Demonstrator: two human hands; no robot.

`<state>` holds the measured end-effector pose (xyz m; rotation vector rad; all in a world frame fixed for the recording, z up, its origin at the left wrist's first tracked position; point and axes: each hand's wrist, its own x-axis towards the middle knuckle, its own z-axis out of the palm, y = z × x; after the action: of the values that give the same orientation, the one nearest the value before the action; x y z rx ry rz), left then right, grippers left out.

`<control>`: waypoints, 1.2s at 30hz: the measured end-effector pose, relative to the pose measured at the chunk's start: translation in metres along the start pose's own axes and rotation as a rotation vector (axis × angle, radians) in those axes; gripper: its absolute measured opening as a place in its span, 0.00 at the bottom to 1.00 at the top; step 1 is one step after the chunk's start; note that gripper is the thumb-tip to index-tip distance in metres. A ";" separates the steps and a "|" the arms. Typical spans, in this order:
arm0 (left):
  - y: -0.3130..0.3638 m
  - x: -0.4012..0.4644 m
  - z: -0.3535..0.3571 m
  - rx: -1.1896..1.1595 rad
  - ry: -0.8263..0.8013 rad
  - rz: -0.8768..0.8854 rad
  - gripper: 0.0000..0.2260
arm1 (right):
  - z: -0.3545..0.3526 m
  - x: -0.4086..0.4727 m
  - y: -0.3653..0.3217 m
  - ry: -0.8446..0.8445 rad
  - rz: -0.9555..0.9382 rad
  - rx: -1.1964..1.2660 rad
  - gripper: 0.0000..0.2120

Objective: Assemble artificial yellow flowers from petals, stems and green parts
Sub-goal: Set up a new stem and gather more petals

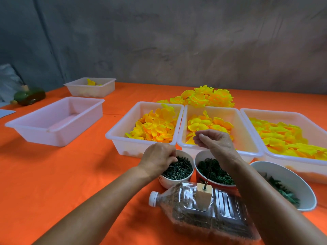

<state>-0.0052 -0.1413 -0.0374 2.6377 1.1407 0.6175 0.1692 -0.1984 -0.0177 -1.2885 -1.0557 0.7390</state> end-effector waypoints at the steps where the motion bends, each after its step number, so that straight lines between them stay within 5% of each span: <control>1: 0.000 -0.001 -0.002 -0.108 0.021 -0.032 0.05 | 0.000 0.000 0.000 0.000 0.000 -0.001 0.07; 3: -0.001 -0.002 -0.005 -0.342 0.051 -0.119 0.01 | 0.000 0.000 0.000 -0.003 0.000 -0.004 0.07; 7: -0.005 -0.006 -0.007 -0.706 0.052 -0.246 0.09 | -0.001 -0.001 0.000 -0.004 0.003 -0.003 0.08; 15: -0.006 -0.009 -0.012 -1.083 0.057 -0.367 0.08 | 0.000 -0.001 0.001 -0.001 0.005 0.003 0.07; 26: 0.008 -0.009 -0.024 -1.185 0.001 -0.369 0.08 | 0.001 -0.008 -0.017 -0.099 0.067 -0.060 0.05; 36: 0.037 -0.006 -0.041 -0.995 0.069 -0.193 0.08 | -0.001 -0.025 -0.046 -0.342 -0.008 -0.240 0.02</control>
<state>-0.0032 -0.1697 0.0098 1.6531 0.7761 0.9268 0.1549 -0.2295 0.0226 -1.3888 -1.4598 0.8664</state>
